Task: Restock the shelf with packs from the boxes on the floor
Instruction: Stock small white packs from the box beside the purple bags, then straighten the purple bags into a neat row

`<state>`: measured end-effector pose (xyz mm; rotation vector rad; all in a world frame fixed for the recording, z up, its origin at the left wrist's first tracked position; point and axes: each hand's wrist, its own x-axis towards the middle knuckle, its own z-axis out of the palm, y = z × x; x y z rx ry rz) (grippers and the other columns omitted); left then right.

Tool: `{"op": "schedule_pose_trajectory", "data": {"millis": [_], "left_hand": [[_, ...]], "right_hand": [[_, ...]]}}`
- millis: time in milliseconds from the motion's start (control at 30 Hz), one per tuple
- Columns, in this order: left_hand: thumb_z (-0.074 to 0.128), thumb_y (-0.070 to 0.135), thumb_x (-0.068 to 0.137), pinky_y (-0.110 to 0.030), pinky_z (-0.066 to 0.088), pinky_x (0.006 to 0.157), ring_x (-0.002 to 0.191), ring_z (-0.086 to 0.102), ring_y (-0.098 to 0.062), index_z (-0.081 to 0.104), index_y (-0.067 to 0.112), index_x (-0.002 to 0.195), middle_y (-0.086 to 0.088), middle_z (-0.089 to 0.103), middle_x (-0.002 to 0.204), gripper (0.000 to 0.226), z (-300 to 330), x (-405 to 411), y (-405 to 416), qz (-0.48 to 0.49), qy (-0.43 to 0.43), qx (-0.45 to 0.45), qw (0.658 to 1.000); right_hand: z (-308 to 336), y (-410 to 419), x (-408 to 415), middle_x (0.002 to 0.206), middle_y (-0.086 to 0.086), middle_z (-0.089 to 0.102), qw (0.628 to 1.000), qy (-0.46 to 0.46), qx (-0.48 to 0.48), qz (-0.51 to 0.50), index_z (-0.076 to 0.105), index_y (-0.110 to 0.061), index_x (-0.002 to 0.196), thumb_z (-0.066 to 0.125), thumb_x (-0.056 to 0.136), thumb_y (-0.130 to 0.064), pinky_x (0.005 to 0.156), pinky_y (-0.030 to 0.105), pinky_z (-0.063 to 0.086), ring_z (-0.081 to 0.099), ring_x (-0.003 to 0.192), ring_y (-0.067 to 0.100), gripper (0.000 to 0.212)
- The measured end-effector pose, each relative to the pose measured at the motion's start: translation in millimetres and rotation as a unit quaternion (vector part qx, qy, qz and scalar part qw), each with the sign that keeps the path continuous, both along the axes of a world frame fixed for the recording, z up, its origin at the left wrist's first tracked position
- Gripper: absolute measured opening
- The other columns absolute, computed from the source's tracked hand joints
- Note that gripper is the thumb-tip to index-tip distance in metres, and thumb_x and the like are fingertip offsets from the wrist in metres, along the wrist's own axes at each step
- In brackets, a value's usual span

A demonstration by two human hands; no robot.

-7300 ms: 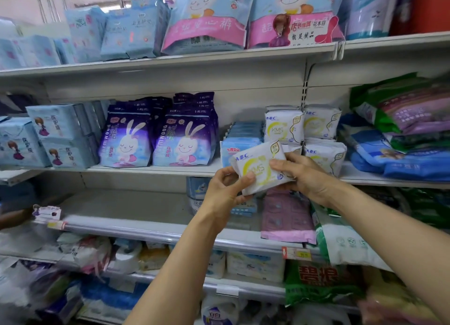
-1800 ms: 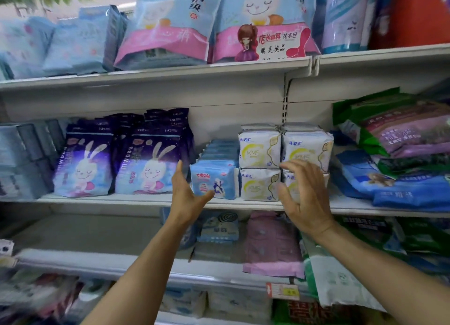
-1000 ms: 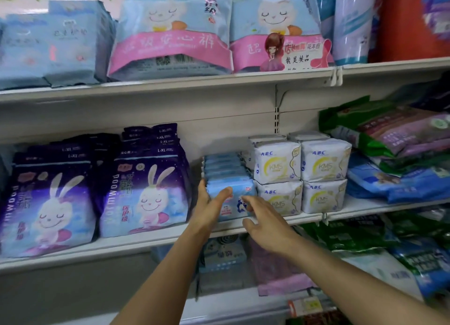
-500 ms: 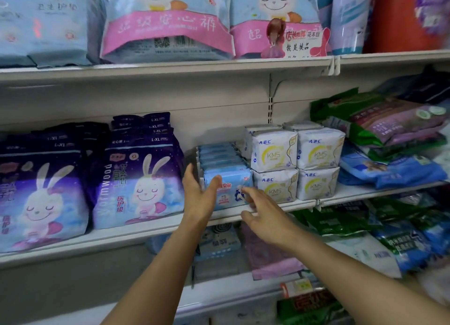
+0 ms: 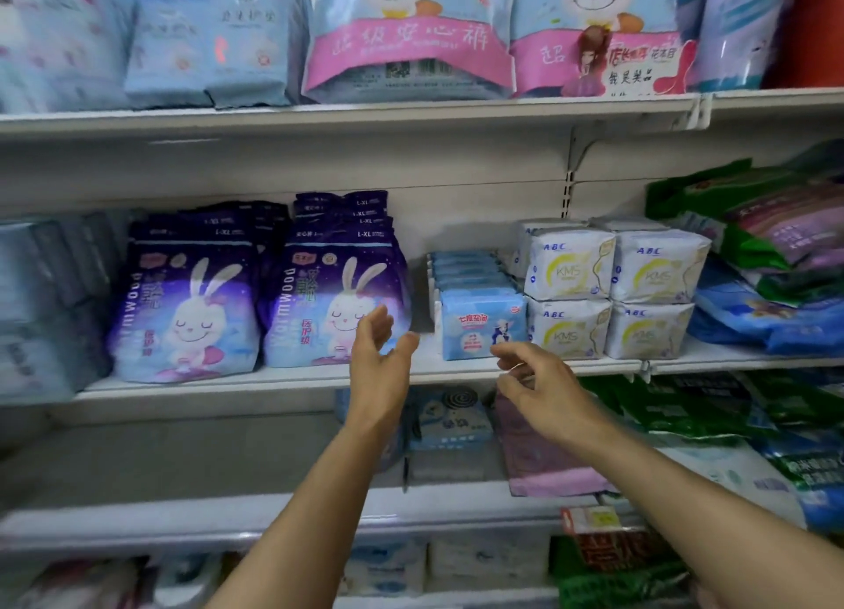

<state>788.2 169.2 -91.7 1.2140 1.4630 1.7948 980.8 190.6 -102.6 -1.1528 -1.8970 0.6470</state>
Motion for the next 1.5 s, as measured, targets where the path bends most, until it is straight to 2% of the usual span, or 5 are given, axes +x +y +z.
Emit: {"op": "schedule_pose_trajectory", "data": {"millis": [467,667,833,1233,1500], "left_hand": [[0.061,0.008,0.094,-0.027,0.045,0.095,0.114,0.056,-0.016,0.054,0.011,0.134,-0.003,0.06,0.124,0.04,-11.1,-26.9,-94.6,0.064,0.012,-0.042,0.997],[0.059,0.005,0.095,-0.003,0.046,0.074,0.102,0.06,-0.007,0.058,0.013,0.126,-0.002,0.064,0.119,0.032,-19.4,-53.7,-110.1,0.081,0.04,-0.056,0.994],[0.058,0.01,0.097,-0.008,0.043,0.085,0.112,0.058,-0.007,0.058,0.014,0.13,0.003,0.062,0.125,0.033,-11.4,-84.3,-94.1,0.046,0.117,-0.066,0.99],[0.052,0.023,0.101,-0.024,0.032,0.106,0.131,0.048,-0.021,0.043,0.017,0.147,-0.007,0.043,0.148,0.048,7.1,-171.1,-0.7,-0.1,0.414,-0.158,0.891],[0.049,0.026,0.1,-0.03,0.031,0.109,0.137,0.041,-0.027,0.031,0.015,0.152,-0.009,0.033,0.153,0.056,9.9,-183.8,45.4,-0.135,0.451,-0.178,0.864]], "right_hand": [[4.8,-23.0,-19.8,0.11,0.002,0.064,0.993,-0.009,0.007,0.12,0.064,-0.013,0.116,0.06,0.091,-0.005,0.084,0.014,0.043,0.059,0.099,0.011,0.027],[-6.7,-32.9,-46.2,0.116,0.006,0.063,0.987,-0.037,0.01,0.158,0.063,-0.011,0.117,0.059,0.09,-0.001,0.092,0.022,0.045,0.06,0.105,0.016,0.029],[3.9,-21.2,-86.1,0.118,-0.002,0.062,0.988,-0.033,0.033,0.147,0.063,-0.015,0.12,0.057,0.094,-0.009,0.088,0.009,0.041,0.058,0.106,0.007,0.028],[4.0,32.7,-198.8,0.139,-0.007,0.05,0.963,-0.263,0.064,0.009,0.048,-0.038,0.136,0.042,0.097,-0.025,0.099,0.037,0.041,0.042,0.126,0.02,0.042],[7.6,59.5,-223.3,0.125,0.002,0.056,0.955,-0.274,0.086,-0.08,0.055,-0.033,0.129,0.049,0.094,-0.023,0.091,0.035,0.045,0.046,0.119,0.022,0.036]]}}
